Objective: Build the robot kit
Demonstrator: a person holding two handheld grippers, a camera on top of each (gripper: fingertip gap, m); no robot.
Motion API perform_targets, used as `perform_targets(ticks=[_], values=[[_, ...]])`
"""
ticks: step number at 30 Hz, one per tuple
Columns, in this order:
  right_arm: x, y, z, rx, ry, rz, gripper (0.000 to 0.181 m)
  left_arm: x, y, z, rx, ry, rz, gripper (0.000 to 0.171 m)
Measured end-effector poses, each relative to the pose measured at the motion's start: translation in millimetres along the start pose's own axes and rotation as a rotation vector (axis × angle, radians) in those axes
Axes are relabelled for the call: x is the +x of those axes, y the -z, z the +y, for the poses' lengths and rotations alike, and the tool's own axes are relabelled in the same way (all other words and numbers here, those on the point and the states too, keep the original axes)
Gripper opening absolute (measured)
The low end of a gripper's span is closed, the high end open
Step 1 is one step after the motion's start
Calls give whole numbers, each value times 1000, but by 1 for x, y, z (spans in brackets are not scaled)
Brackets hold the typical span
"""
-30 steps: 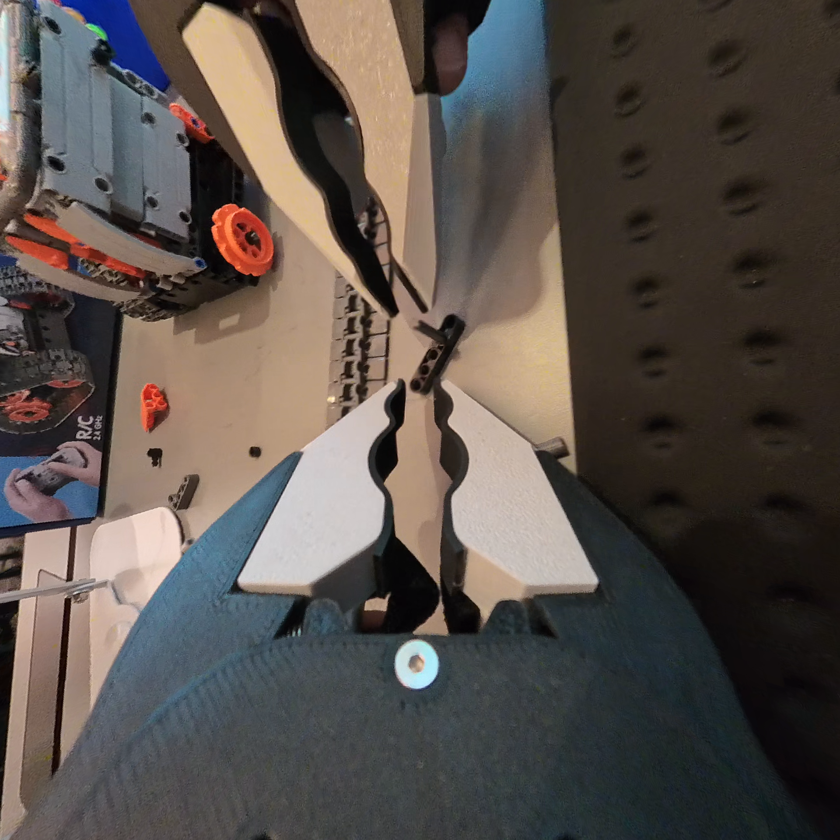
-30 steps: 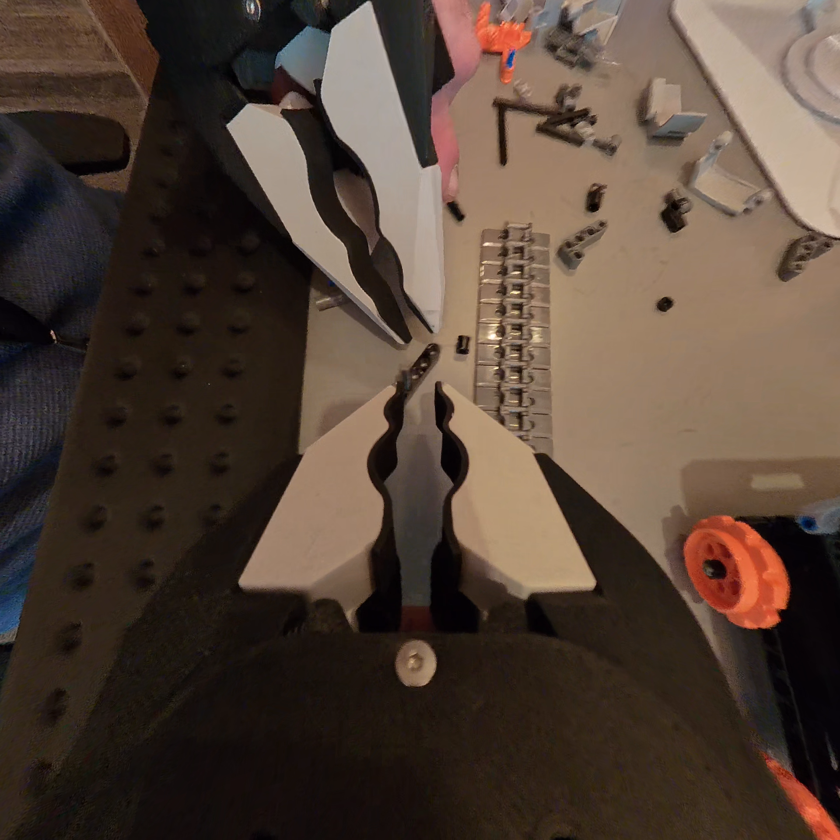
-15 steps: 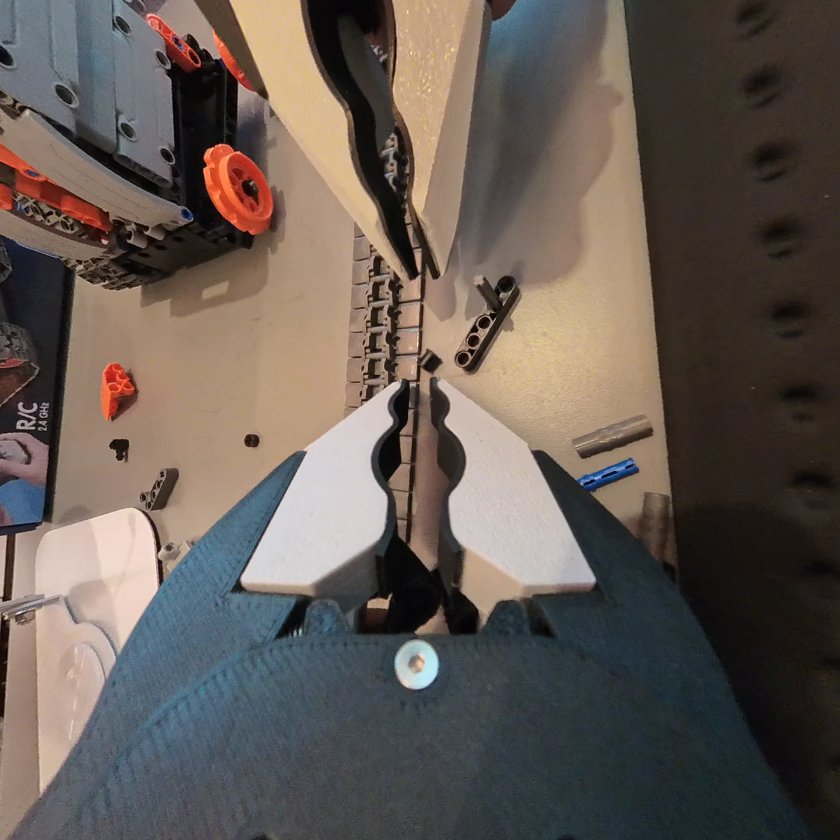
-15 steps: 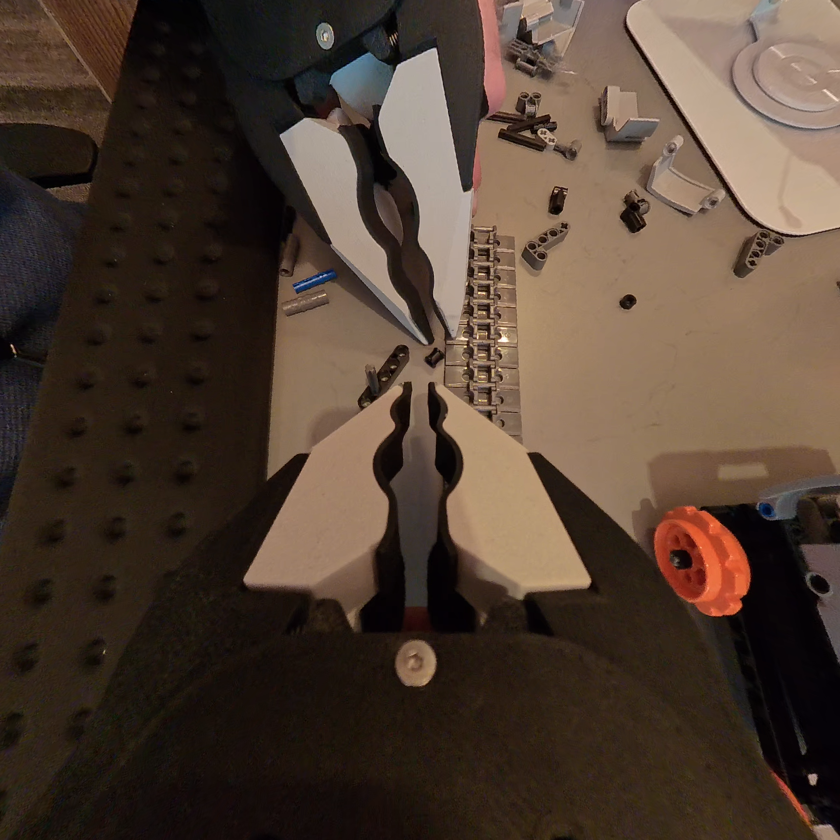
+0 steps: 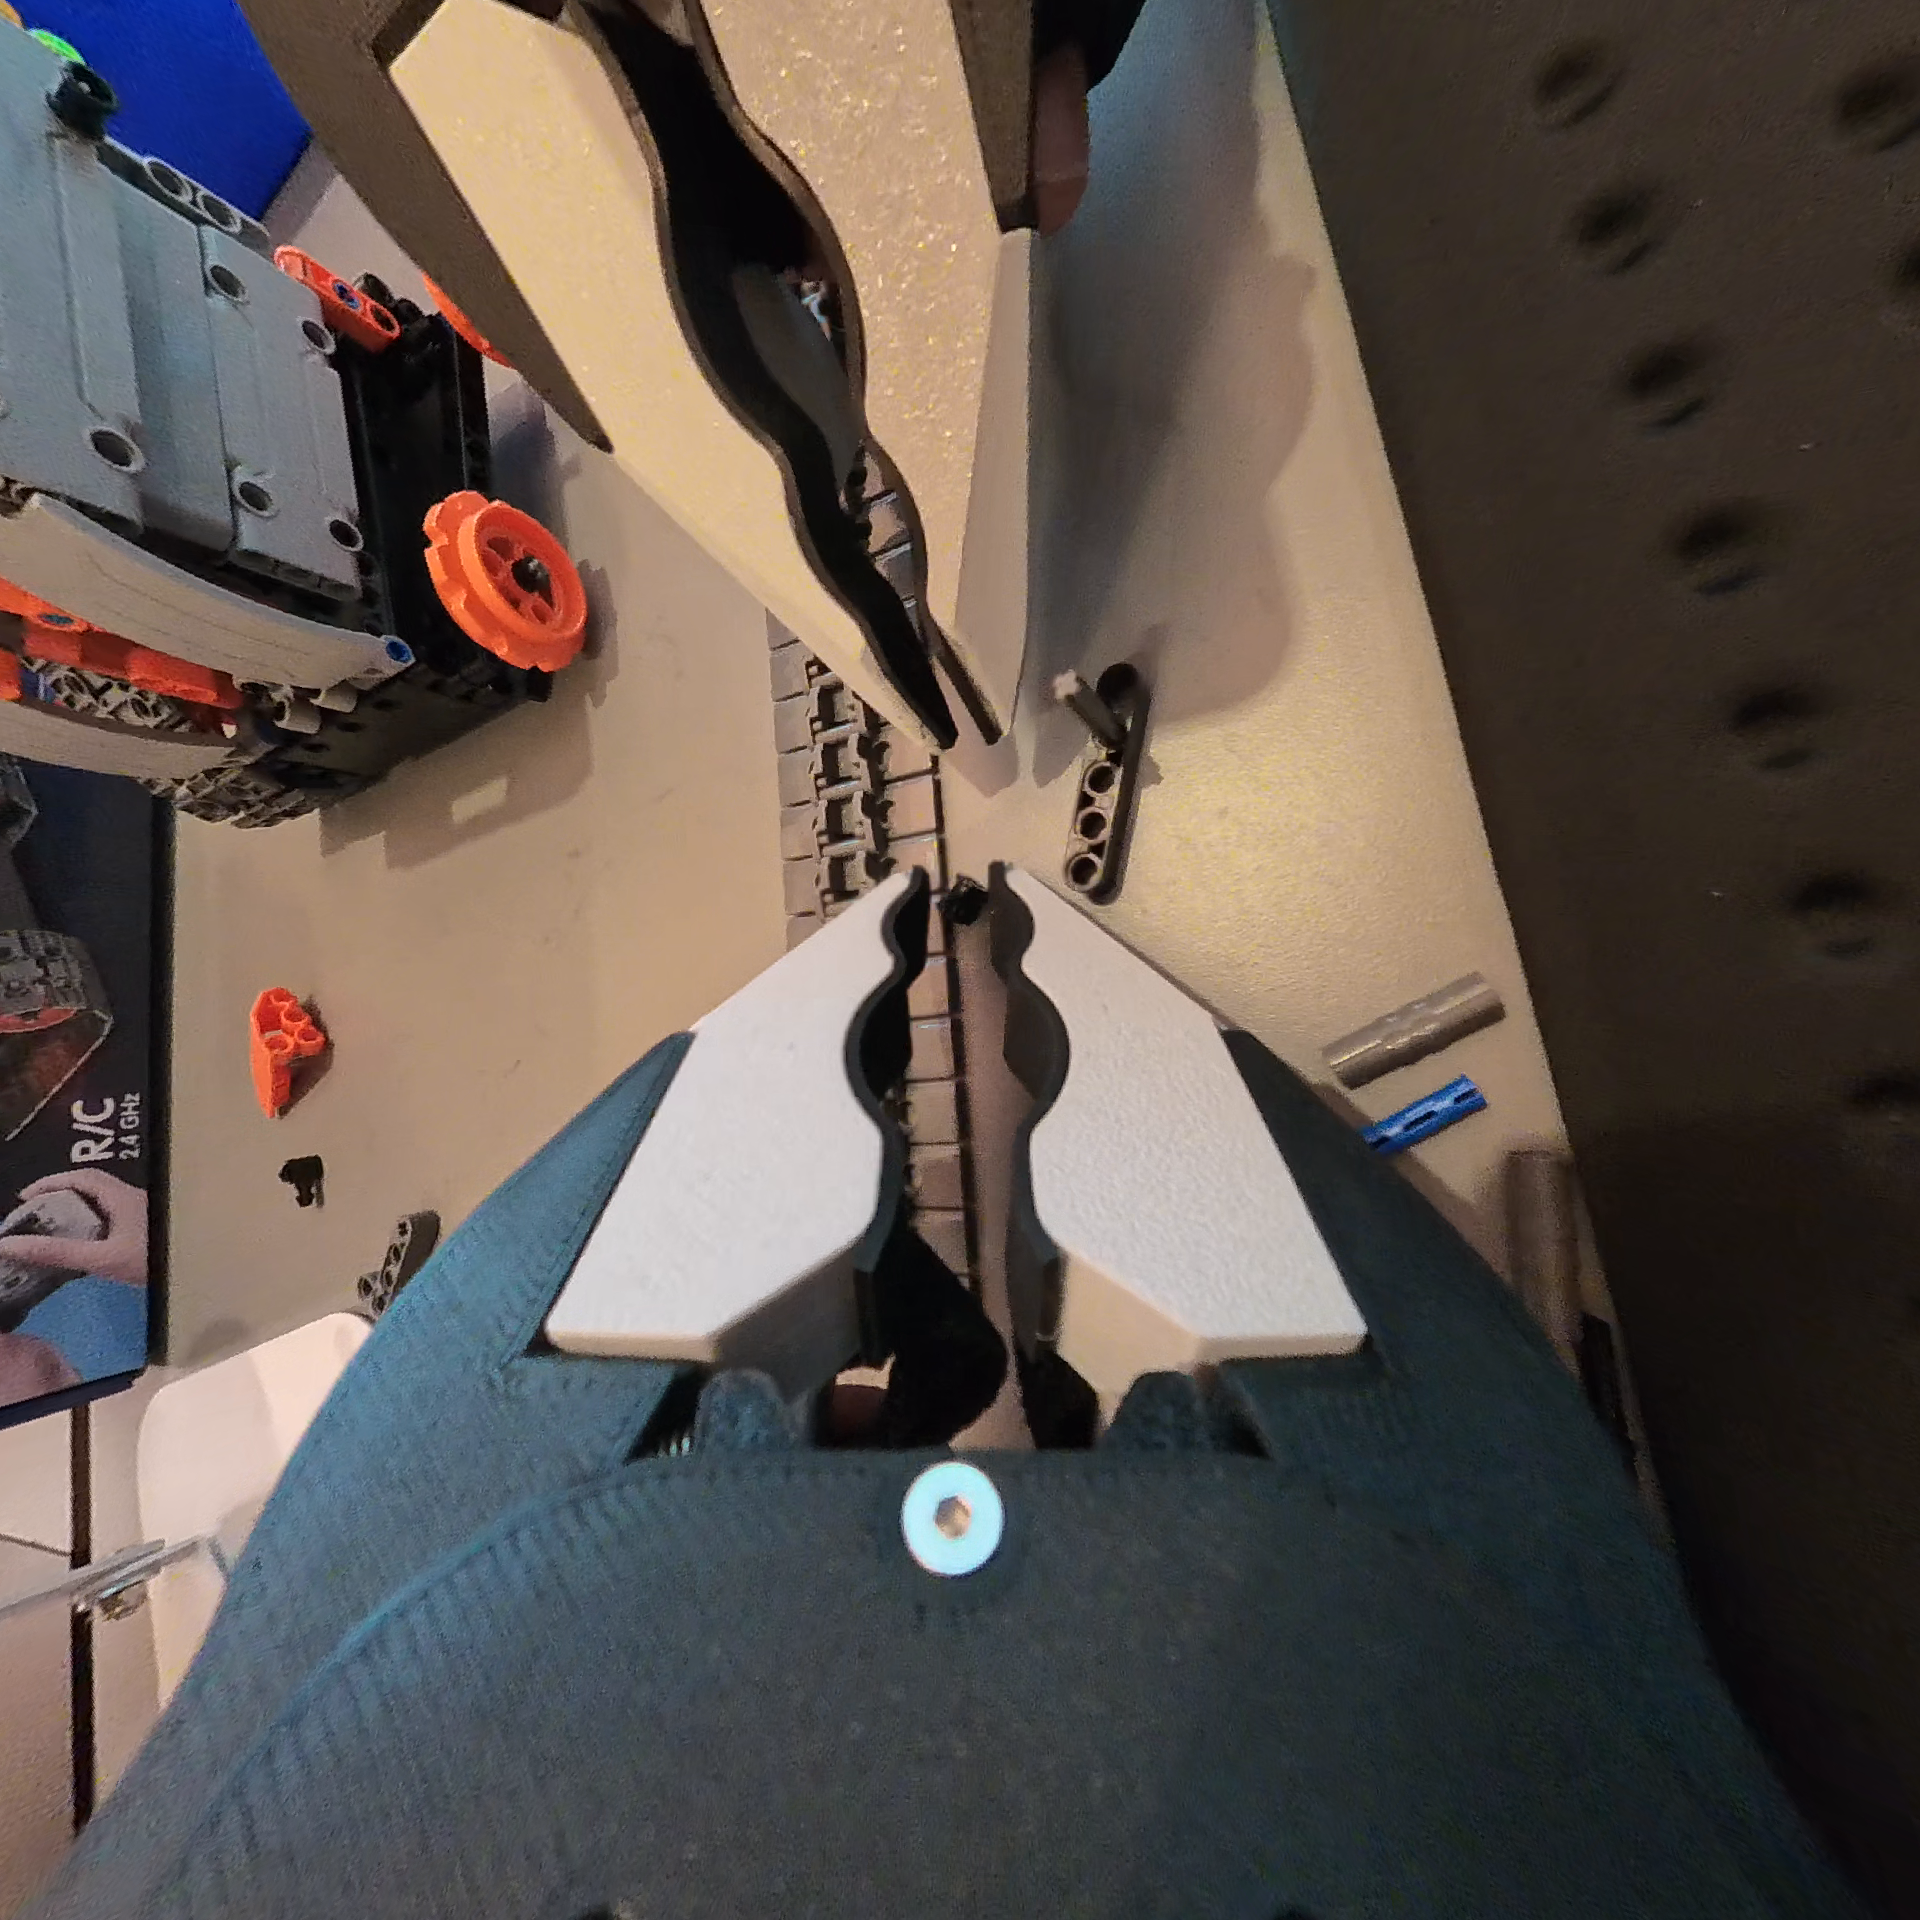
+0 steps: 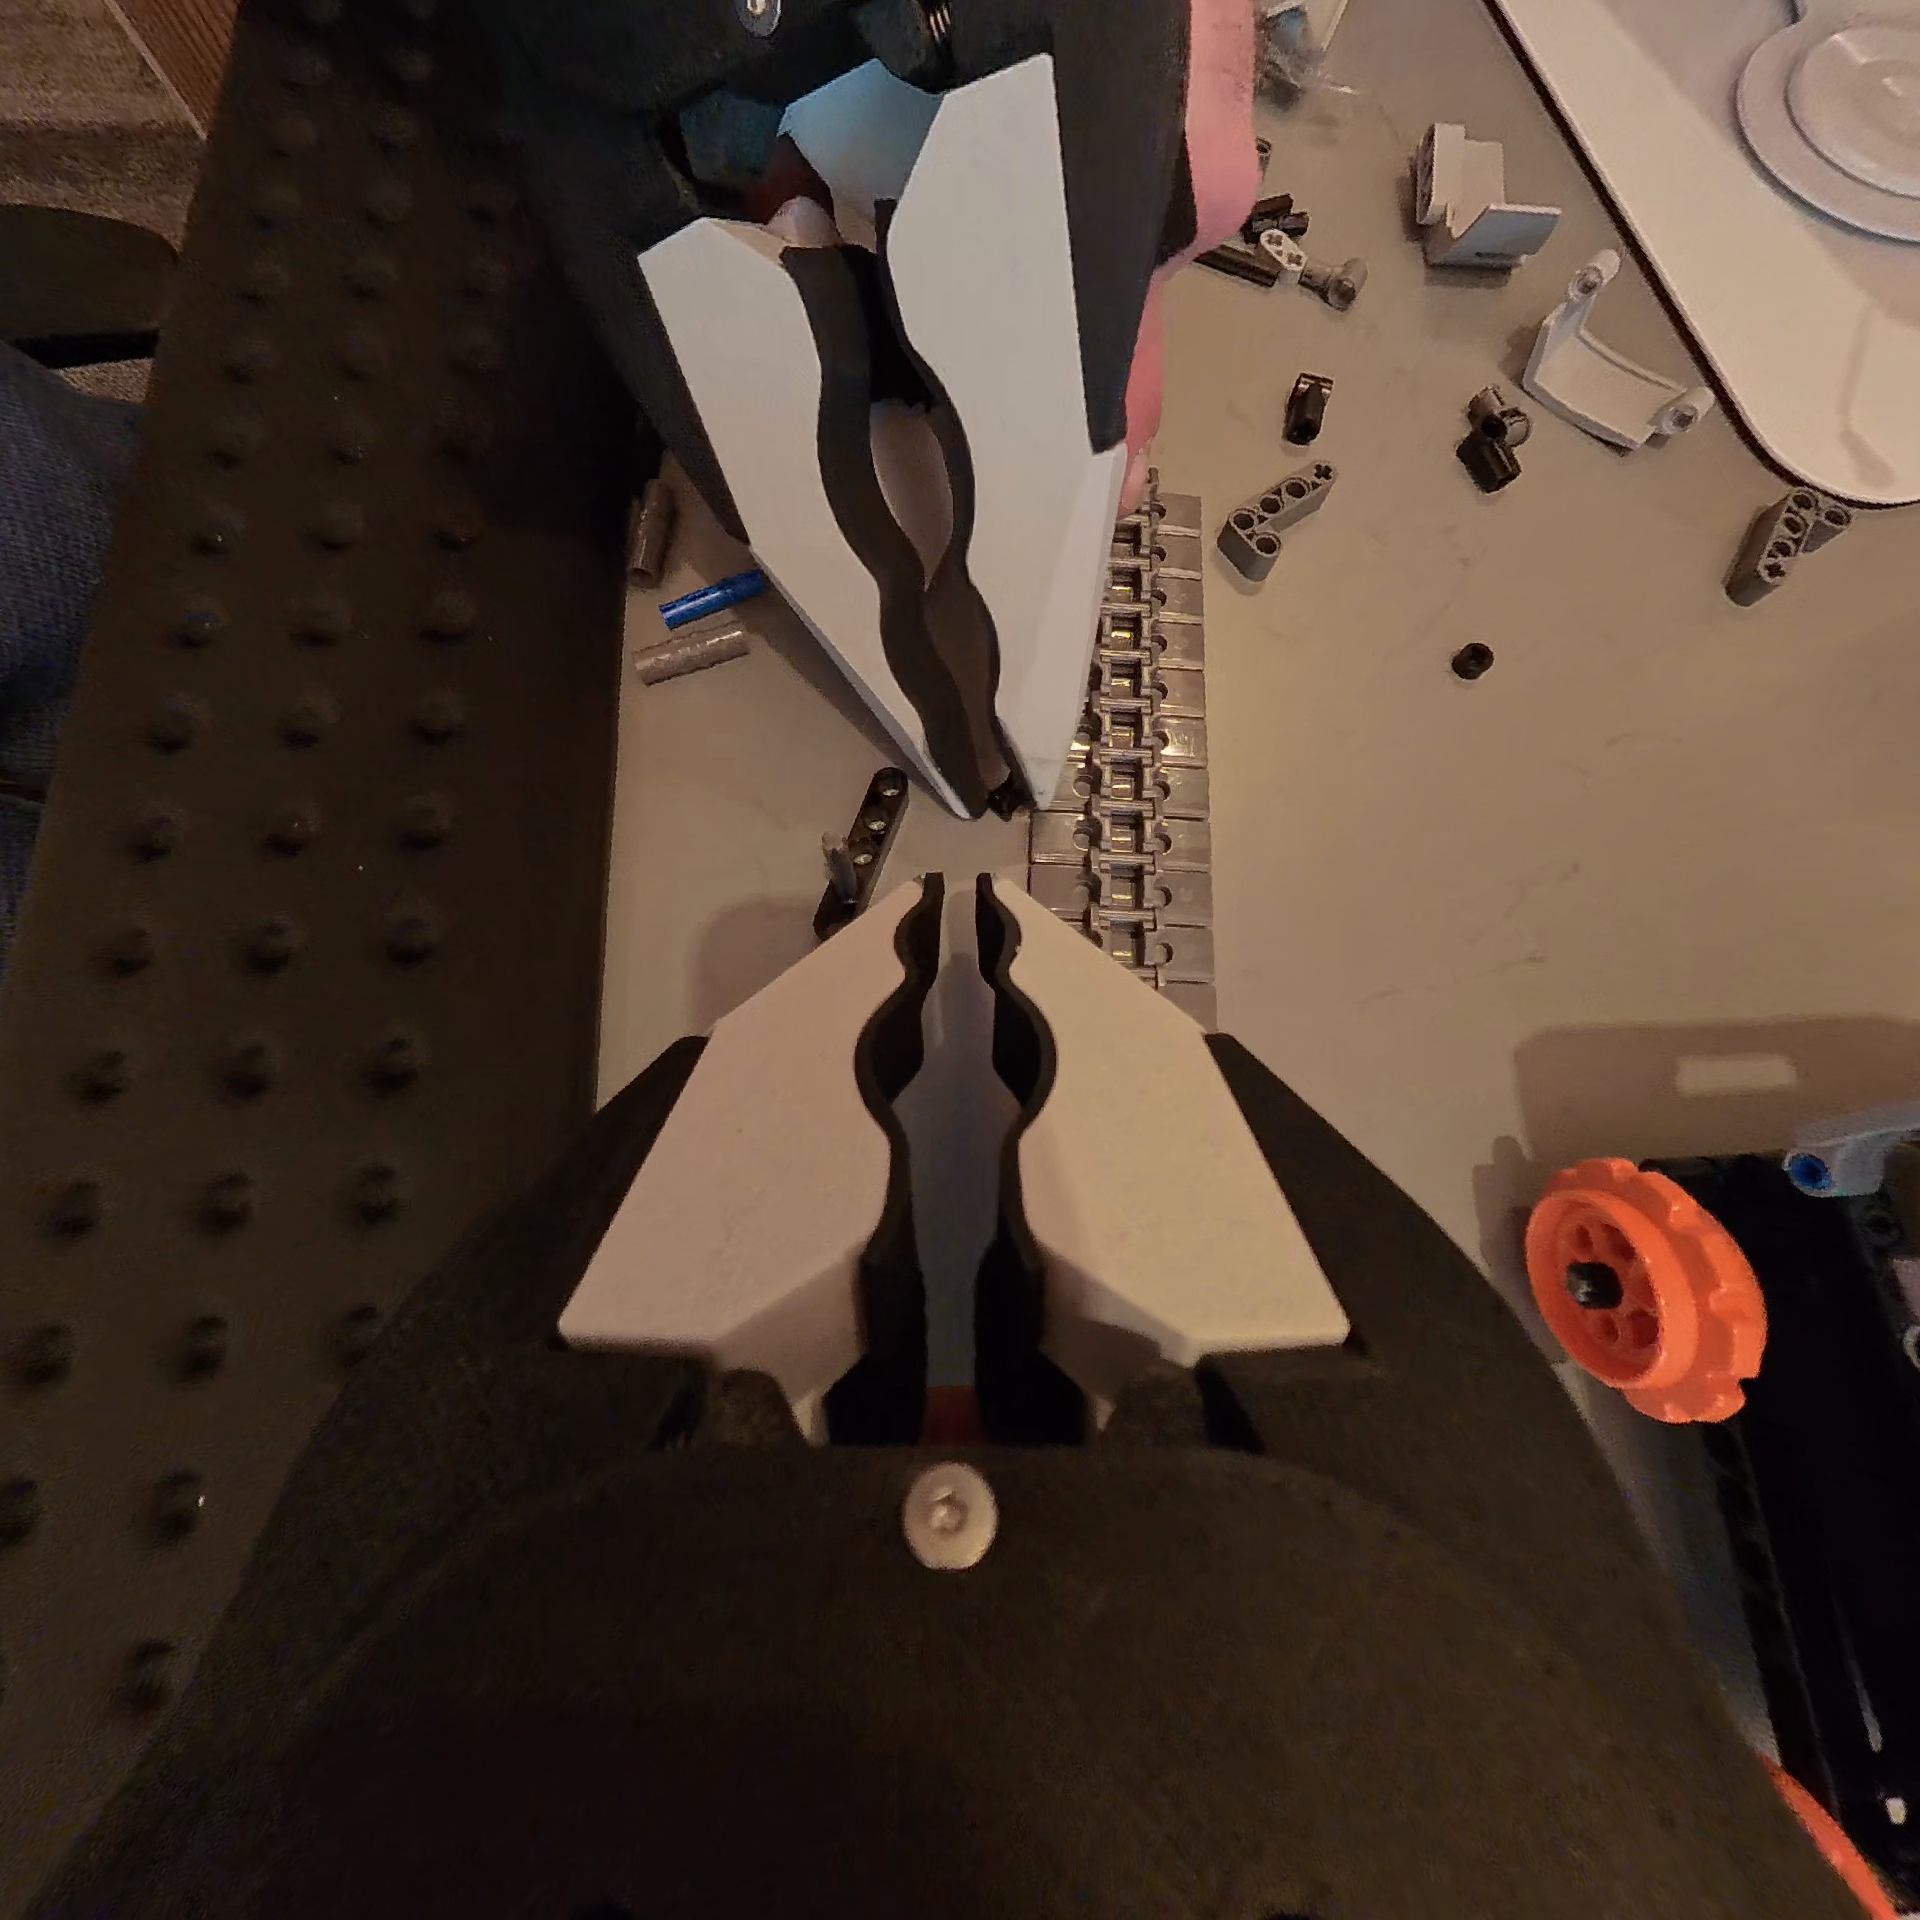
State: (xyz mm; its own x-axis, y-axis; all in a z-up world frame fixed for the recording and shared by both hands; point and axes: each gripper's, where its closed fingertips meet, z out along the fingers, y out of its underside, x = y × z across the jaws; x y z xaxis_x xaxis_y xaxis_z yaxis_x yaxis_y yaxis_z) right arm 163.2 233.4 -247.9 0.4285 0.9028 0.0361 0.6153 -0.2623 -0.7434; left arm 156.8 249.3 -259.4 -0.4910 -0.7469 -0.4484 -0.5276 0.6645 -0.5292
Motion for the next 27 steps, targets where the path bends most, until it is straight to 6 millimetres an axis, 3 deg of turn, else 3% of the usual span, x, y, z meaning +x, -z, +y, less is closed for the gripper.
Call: perform_targets(ticks=[8, 13, 17, 27], values=[[1, 0, -1, 9, 1, -2, 3, 2, 0, 1, -5, 83, 12, 7], [0, 1, -1, 14, 1, -4, 3, 5, 10, -2, 38, 168, 58, 23], [0, 0, -1, 14, 5, -6, 3, 2, 6, 7, -5, 147, 75, 21], [2, -2, -1, 12, 1, 4, 2, 3, 2, 4, -3, 114, 53, 9]])
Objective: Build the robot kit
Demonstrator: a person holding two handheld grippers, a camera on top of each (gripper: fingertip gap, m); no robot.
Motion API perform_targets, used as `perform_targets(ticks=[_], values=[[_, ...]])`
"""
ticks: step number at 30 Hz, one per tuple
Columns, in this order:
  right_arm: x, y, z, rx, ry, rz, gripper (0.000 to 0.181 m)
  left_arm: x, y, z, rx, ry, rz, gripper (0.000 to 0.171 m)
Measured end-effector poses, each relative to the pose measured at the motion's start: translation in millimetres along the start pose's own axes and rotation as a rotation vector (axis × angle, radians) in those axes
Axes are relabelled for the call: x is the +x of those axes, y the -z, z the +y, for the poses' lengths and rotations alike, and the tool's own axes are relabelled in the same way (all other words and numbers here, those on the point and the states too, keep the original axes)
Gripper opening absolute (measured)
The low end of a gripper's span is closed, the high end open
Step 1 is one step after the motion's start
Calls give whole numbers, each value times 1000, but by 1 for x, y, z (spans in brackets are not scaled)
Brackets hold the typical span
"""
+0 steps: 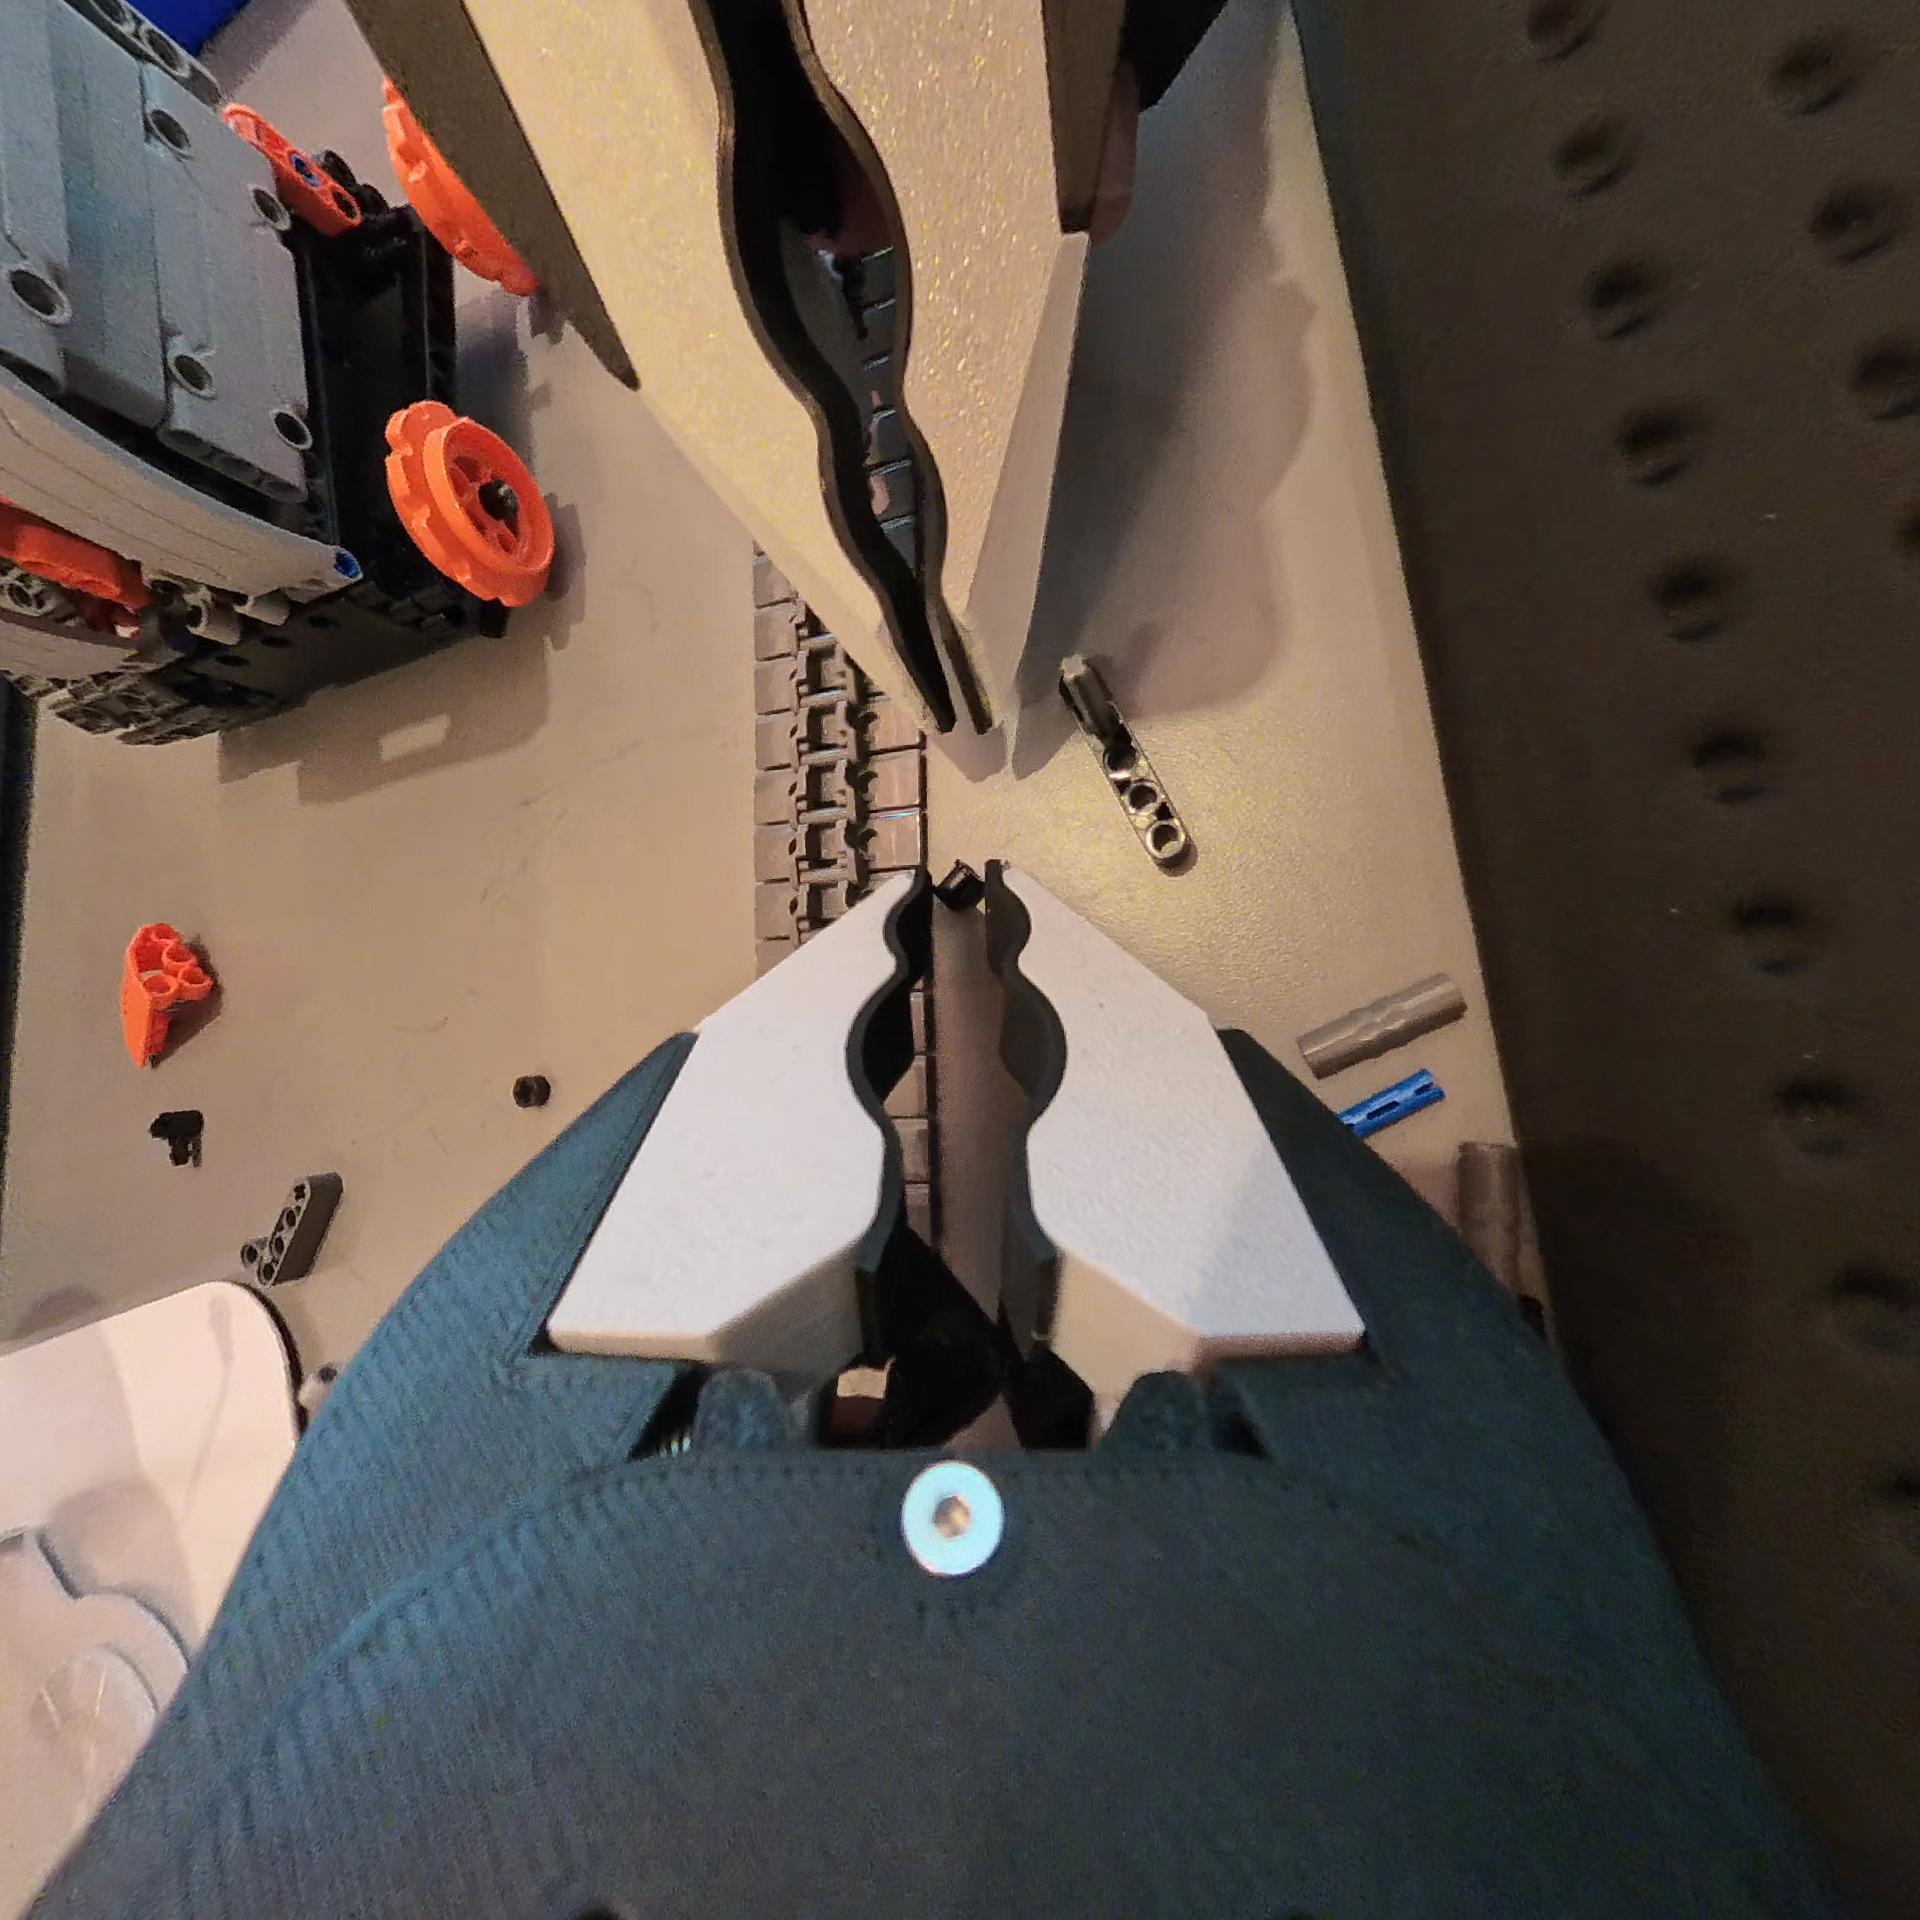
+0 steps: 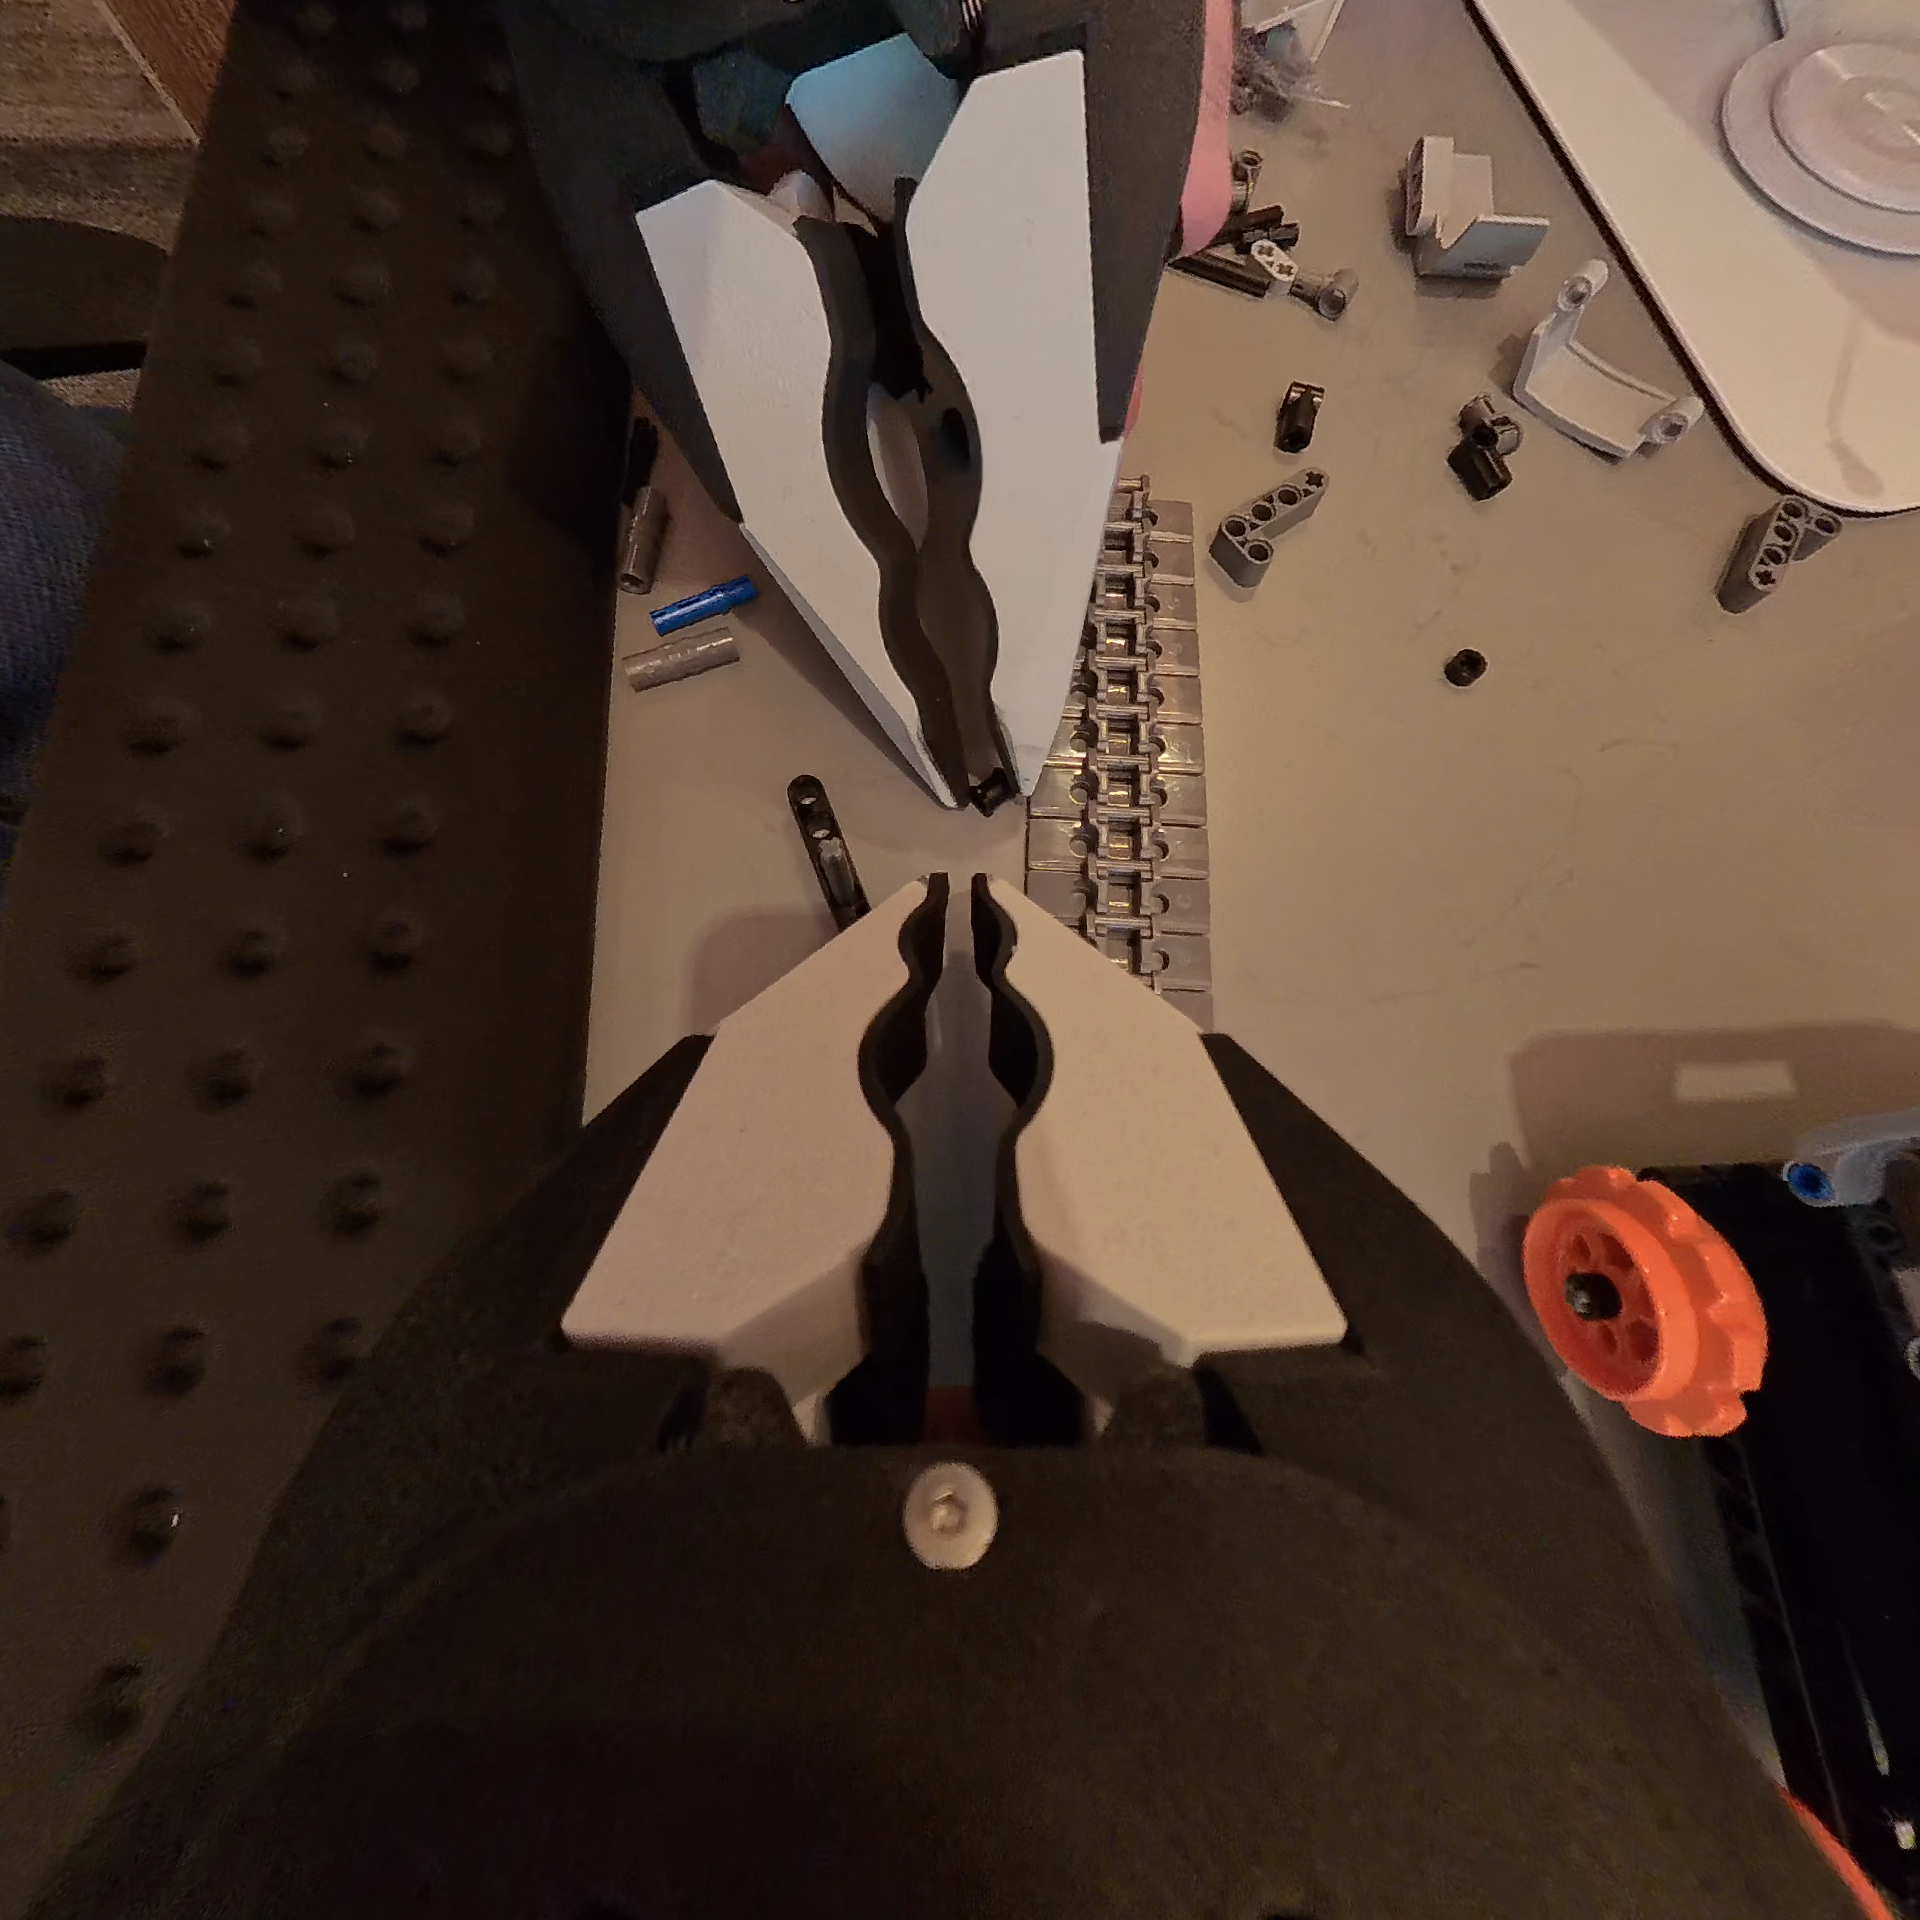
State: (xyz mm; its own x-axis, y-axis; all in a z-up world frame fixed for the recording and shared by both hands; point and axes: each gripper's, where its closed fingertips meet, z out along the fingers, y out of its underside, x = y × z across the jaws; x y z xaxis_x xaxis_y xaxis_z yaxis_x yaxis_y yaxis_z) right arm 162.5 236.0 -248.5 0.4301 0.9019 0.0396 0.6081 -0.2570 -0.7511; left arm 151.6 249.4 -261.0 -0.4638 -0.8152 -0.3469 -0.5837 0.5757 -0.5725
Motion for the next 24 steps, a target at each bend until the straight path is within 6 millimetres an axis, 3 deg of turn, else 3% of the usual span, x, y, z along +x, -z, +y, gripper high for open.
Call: perform_targets(ticks=[4, 8, 13, 17, 24], values=[[2, 1, -4, 20, -22, 8, 3, -5, 2, -1, 24, 22, -83, 9], [7, 6, -16, 95, -123, 8, 8, -17, 14, -18, 118, 24, -222, 8], [21, 23, -41, 267, -295, 0, 13, -45, 41, -43, 182, -94, -496, 9], [28, 36, -54, 386, -401, -36, 14, -53, 54, -58, 185, -206, -639, 9], [29, 59, -72, 567, -490, -114, 11, -62, 72, -75, 230, -258, -763, 8]])
